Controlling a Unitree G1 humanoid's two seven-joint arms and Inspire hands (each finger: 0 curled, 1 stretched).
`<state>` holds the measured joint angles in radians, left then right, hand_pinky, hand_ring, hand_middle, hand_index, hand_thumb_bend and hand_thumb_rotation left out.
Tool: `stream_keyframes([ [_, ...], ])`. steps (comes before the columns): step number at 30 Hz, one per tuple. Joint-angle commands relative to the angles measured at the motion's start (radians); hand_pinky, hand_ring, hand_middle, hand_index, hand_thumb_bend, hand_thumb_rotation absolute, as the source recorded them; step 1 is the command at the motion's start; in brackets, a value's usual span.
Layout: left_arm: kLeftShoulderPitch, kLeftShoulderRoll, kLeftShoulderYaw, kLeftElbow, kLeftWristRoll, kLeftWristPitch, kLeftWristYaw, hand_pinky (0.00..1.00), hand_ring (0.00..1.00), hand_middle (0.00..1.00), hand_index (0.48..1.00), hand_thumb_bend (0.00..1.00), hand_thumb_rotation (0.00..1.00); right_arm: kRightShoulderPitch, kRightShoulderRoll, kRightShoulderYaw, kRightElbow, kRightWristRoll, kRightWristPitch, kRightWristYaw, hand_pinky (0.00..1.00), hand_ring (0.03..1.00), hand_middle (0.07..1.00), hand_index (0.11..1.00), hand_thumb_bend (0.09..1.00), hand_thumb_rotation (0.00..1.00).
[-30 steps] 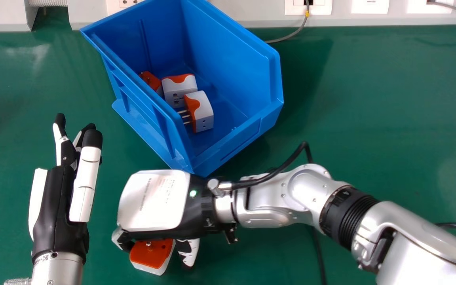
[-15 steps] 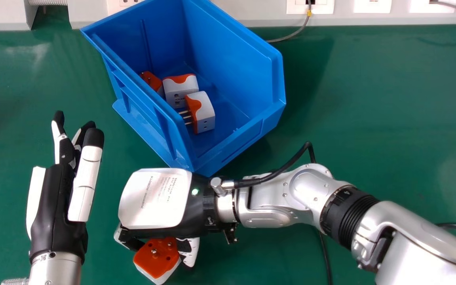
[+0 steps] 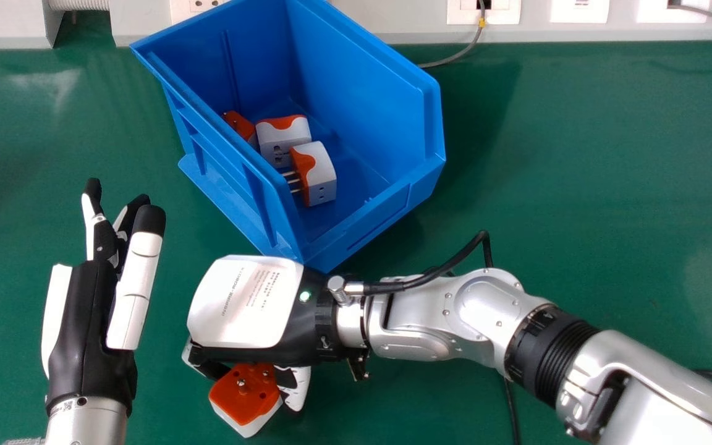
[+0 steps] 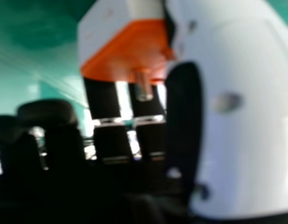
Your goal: Pick all objects and put in blue box
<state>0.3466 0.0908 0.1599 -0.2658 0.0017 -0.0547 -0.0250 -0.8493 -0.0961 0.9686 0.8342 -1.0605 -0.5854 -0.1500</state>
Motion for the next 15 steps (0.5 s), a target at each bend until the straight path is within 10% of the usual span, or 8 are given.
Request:
stream_keyframes([
  [1,-0.001,0.005,-0.003,-0.034,-0.004,-0.007,-0.007,0.90,0.94,0.94,0.977,0.78,0.94,0.025,-0.018,-0.018,-0.043,0.019,0.022,0.051,0.01,0.054,0.133,0.482,0.511,0.12],
  [15,-0.028,0.013,0.017,-0.003,-0.013,-0.007,-0.017,0.90,0.94,0.94,0.978,0.77,0.94,0.256,-0.261,-0.236,-0.513,0.218,-0.007,0.253,0.02,0.072,0.157,0.477,0.504,0.12],
])
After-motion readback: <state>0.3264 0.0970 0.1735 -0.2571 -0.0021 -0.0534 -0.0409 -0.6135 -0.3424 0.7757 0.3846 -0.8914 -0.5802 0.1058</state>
